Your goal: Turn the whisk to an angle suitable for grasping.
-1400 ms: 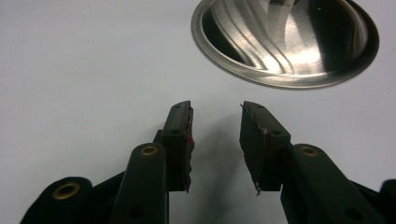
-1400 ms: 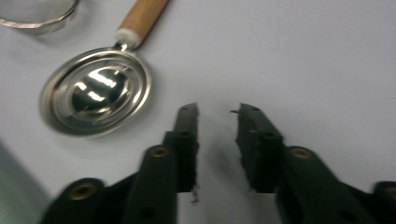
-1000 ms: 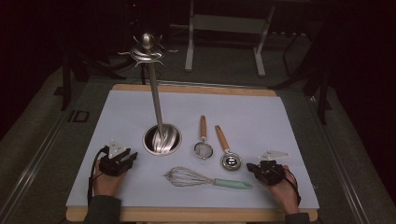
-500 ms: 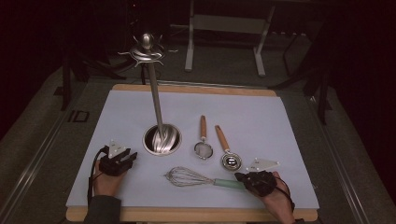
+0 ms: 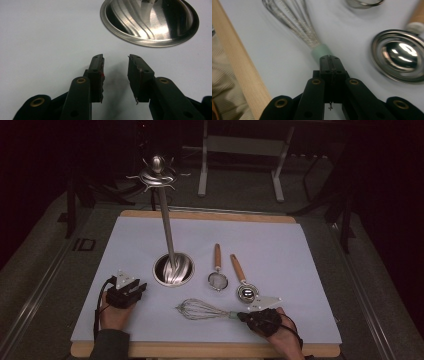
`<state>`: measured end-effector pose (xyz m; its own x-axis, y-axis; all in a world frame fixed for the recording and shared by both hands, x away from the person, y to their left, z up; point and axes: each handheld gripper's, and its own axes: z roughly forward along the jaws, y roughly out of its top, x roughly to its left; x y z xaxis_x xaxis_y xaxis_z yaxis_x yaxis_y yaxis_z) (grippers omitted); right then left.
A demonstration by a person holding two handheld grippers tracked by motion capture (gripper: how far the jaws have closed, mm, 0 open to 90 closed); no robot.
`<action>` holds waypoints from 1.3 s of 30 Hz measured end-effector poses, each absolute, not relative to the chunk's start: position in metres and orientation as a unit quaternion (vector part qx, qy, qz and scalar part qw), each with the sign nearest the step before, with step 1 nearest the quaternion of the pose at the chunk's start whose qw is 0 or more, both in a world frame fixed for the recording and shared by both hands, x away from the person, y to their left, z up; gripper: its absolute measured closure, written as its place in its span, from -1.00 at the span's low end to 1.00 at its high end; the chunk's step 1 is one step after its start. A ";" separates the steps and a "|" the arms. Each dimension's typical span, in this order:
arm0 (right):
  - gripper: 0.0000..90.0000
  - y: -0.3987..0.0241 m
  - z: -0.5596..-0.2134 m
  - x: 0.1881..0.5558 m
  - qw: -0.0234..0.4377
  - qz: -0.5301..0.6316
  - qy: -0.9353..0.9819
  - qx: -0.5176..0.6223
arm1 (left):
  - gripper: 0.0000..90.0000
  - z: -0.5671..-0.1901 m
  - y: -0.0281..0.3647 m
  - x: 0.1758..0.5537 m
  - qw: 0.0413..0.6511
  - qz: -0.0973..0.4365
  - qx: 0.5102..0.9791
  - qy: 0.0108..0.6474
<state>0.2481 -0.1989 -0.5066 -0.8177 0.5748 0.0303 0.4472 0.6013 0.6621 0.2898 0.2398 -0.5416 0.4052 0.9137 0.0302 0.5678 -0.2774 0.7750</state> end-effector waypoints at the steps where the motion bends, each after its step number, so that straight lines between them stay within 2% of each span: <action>1: 0.99 -0.199 -0.507 0.248 0.093 0.342 0.890 0.287 | 0.46 -0.542 0.240 0.290 0.352 0.245 0.761 0.487; 9: 0.99 -0.191 -0.515 0.249 0.083 0.335 0.894 0.285 | 0.48 -0.542 0.240 0.290 0.351 0.246 0.761 0.487; 23: 1.00 -0.198 -0.522 0.259 0.097 0.316 0.885 0.327 | 0.51 -0.541 0.239 0.289 0.354 0.246 0.762 0.484; 32: 1.00 -0.206 -0.523 0.266 0.101 0.317 0.875 0.351 | 0.69 -0.539 0.237 0.286 0.384 0.221 0.761 0.474; 39: 1.00 -0.214 -0.523 0.274 0.106 0.318 0.866 0.372 | 0.79 -0.534 0.221 0.277 0.387 0.213 0.785 0.435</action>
